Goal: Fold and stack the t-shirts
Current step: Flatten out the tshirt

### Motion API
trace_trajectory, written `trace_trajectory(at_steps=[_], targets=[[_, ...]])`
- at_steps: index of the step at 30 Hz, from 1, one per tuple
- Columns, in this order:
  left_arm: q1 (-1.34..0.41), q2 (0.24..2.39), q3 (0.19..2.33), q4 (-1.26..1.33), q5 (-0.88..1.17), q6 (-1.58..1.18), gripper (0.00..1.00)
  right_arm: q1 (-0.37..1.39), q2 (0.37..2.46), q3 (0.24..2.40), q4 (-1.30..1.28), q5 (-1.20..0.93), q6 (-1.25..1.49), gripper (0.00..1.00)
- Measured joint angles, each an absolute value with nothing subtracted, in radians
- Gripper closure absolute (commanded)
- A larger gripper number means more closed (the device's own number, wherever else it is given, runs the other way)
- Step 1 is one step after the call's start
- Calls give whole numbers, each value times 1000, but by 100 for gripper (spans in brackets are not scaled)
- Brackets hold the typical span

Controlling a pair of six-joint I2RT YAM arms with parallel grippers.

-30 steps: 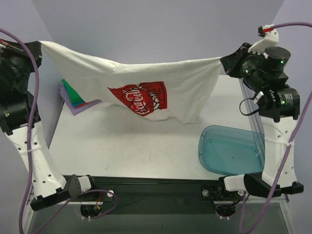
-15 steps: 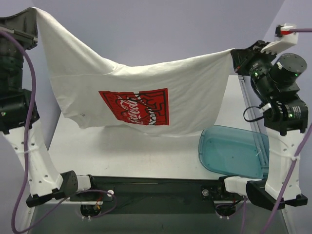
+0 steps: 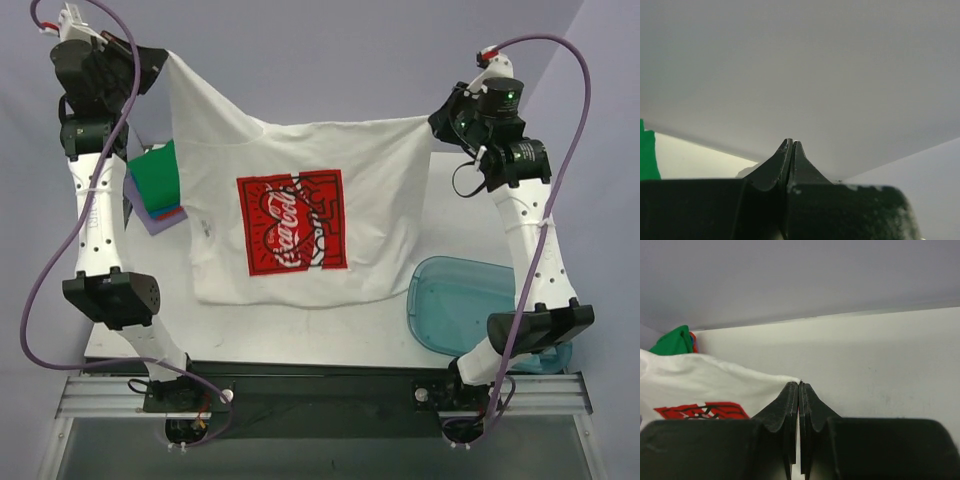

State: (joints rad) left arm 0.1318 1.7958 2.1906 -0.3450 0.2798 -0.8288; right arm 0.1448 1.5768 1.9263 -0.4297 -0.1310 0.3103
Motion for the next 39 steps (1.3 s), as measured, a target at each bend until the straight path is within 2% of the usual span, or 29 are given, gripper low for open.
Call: trace_trajectory(at_steps=[5, 13, 18, 28, 35, 39], targets=[[139, 1736, 2258, -302, 286, -857, 100, 159, 1530, 1942, -423, -126, 313, 100], [219, 1428, 2187, -131, 238, -888, 100, 236, 1343, 1956, -392, -72, 292, 100], [231, 1311, 2220, -47, 200, -879, 100, 301, 1238, 1966, -347, -35, 257, 100], [231, 1382, 2459, 27, 194, -884, 100, 336, 1191, 2010, -294, 10, 229, 100], [212, 1511, 2390, 122, 196, -909, 100, 296, 1281, 2000, -261, 15, 236, 100], [155, 1685, 2356, 131, 218, -883, 100, 216, 1382, 1948, -231, -8, 274, 100]])
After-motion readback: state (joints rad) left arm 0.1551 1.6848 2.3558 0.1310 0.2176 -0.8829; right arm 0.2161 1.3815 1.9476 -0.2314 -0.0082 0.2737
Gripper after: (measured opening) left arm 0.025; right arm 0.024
